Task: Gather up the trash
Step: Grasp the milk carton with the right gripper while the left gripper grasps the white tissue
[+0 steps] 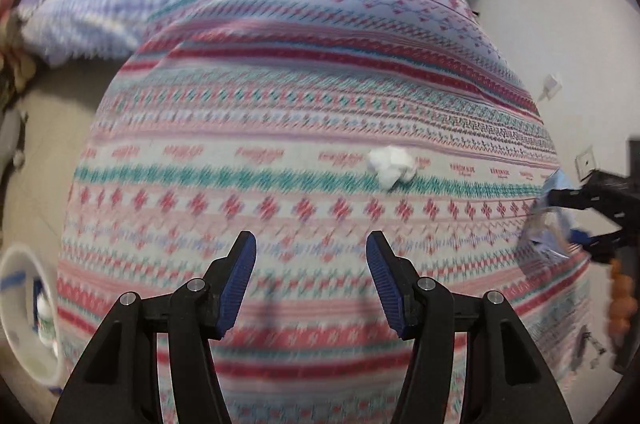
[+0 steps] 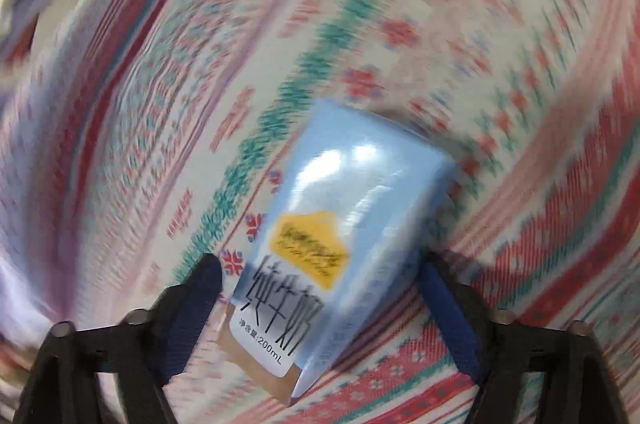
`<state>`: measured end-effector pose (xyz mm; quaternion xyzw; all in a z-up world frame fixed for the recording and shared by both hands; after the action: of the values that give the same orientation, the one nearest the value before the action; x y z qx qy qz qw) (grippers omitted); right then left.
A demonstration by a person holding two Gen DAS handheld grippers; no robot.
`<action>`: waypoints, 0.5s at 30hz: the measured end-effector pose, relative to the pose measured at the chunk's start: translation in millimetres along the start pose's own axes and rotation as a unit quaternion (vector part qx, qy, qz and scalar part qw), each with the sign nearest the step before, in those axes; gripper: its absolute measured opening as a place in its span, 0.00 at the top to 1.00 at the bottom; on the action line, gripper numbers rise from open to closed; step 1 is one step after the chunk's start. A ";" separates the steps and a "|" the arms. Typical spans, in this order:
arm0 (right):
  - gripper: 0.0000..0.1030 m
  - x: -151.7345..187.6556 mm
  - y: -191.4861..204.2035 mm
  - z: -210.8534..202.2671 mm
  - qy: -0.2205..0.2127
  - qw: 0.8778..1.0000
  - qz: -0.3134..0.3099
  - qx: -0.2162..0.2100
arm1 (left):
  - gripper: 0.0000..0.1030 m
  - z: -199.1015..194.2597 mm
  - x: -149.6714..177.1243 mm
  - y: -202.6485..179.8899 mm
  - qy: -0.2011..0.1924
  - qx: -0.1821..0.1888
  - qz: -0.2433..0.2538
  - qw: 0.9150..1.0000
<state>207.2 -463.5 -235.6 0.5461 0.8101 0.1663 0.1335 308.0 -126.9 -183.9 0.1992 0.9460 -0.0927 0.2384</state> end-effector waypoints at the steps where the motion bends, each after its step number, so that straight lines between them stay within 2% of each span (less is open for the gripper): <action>1: 0.33 2.5 10.8 -1.9 0.000 0.999 -0.033 0.003 | 0.42 5.9 -4.2 -7.6 0.002 0.001 0.013 1.000; 4: 0.34 7.4 33.0 -18.2 0.006 0.997 -0.082 -0.006 | 0.42 26.3 -22.0 -36.2 0.008 0.004 0.051 0.999; 6: 0.34 15.1 50.1 -36.1 0.002 0.990 -0.138 0.005 | 0.42 35.6 -31.0 -49.8 0.009 0.007 0.058 0.998; 9: 0.34 24.9 65.6 -63.9 -0.007 0.984 -0.180 -0.015 | 0.41 54.9 -43.9 -62.8 0.022 0.001 0.053 0.998; 13: 0.34 36.6 72.1 -95.0 -0.021 0.975 -0.215 -0.046 | 0.43 73.0 -56.7 -56.1 0.017 -0.013 0.020 1.000; 14: 0.34 40.7 72.7 -99.5 -0.021 0.974 -0.221 -0.054 | 0.49 76.8 -57.1 -54.9 0.017 -0.013 0.020 1.000; 15: 0.34 46.6 71.7 -105.6 -0.021 0.971 -0.229 -0.059 | 0.82 83.1 -56.7 -54.0 0.024 -0.008 0.026 0.999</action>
<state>208.3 -408.3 -111.5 0.3408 0.8993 0.1678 0.2167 365.5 -217.0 -224.2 0.2237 0.9467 -0.0739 0.2197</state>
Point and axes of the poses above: each gripper's, at about its wrist camera, not at the fingertips, and z roughly the way its jaws point, y to its left, x to its underside, the point moved 3 cm from there along z, roughly the way its jaws point, and after that the axes turned 3 degrees about z, right-handed, at the moved point
